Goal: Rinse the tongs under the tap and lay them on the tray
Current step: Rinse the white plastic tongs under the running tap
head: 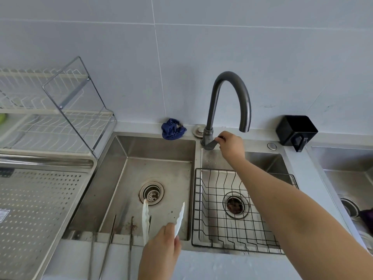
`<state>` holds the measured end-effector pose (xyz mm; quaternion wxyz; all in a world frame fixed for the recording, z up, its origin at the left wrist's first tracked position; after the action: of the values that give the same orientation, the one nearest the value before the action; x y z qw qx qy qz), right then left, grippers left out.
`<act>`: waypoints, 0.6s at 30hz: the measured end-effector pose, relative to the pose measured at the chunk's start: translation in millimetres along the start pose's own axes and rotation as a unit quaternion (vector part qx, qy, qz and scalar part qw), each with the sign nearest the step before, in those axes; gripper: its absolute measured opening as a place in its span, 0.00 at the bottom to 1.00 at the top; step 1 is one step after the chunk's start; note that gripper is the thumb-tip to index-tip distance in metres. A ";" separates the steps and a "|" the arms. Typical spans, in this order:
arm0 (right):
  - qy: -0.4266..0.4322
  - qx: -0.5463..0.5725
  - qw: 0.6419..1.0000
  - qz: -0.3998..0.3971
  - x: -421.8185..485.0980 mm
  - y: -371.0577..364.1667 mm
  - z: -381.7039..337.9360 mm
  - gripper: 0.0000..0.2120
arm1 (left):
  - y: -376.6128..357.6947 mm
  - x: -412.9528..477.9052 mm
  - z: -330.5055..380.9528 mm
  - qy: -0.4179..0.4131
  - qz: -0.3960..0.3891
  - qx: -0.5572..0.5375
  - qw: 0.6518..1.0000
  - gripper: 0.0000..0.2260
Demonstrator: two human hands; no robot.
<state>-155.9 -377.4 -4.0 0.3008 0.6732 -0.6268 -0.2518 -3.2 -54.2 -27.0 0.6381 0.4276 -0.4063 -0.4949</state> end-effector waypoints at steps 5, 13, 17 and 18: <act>0.005 0.004 1.000 0.005 -7.8 -3.0 3.5 0.08 | 8.8 2.8 -8.4 0.002 0.012 -0.002 1.000 0.20; -0.061 0.122 0.990 -0.025 -22.9 -12.5 19.1 0.08 | 9.2 0.3 -10.7 -0.001 0.008 -0.004 1.000 0.20; -0.195 0.190 0.962 -0.027 -64.5 -27.6 66.1 0.14 | 12.3 3.7 -7.9 -0.004 0.013 -0.009 1.000 0.20; -0.239 0.248 0.938 -0.045 -79.1 -38.3 79.9 0.12 | 13.7 5.1 -7.0 -0.006 0.014 -0.009 1.000 0.20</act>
<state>-193.5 -304.6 -89.9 -0.0456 0.6742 -0.6916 -0.2552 8.2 -56.2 -15.6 0.6467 0.4132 -0.4116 -0.4916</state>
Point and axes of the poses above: each hand's wrist, its own x-axis towards the middle knuckle, its own y-axis out of the back of the hand, z = x × y, the point moved 10 cm from there along x, towards the middle knuckle, and after that the axes turned 1 degree about -x, right-handed, at the moved point
